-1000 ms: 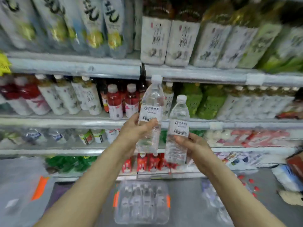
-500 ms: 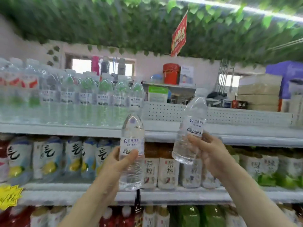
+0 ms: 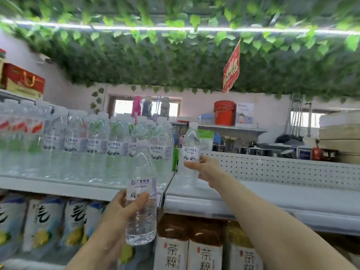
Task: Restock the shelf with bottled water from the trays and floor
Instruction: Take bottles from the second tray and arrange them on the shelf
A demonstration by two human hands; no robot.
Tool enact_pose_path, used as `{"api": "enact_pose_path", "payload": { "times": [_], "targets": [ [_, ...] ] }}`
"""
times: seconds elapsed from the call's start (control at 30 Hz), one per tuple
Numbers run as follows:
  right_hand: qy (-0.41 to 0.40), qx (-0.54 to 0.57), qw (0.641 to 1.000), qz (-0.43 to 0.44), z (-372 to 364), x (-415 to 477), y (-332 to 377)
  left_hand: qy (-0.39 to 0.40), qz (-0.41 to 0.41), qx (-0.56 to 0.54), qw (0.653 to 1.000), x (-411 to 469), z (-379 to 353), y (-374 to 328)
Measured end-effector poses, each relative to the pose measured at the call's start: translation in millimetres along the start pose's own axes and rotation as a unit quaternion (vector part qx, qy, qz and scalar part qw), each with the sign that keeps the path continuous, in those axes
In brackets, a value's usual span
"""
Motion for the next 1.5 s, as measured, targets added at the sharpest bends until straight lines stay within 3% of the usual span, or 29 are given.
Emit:
{"api": "enact_pose_path", "payload": {
  "times": [0.43, 0.7, 0.83, 0.93, 1.1, 1.5],
  "targets": [
    [0.033, -0.091, 0.995, -0.028, -6, 64, -13, -0.031, -0.068, 0.007, 0.997, -2, -9, -15],
    [-0.036, -0.214, 0.976, -0.012, -9, 21, 2, 0.000, -0.040, 0.014, 0.999, -26, -7, -30],
    [-0.073, -0.170, 0.980, 0.069, -27, -49, 27, 0.029, -0.011, 0.021, 0.999, -37, -5, -35],
    [0.029, -0.029, 0.998, 0.040, -59, -113, 27, 0.052, 0.007, 0.052, 0.997, -39, -11, -38],
    [0.162, 0.111, 0.981, -0.004, -97, -206, 21, 0.089, 0.060, -0.024, 0.994, -41, -32, -39],
    [-0.018, 0.059, 0.998, 0.022, -36, -266, 17, 0.217, 0.105, -0.012, 0.971, -42, -123, -8]
  ]
}}
Point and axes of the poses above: each hand's wrist, its own x-axis towards the middle knuckle, its own z-axis out of the back of the hand, y = z × x, the point moved 7 cm from there along x, towards the middle knuckle, and after that the axes turned 5 degrees about y, right-handed, at the moved point
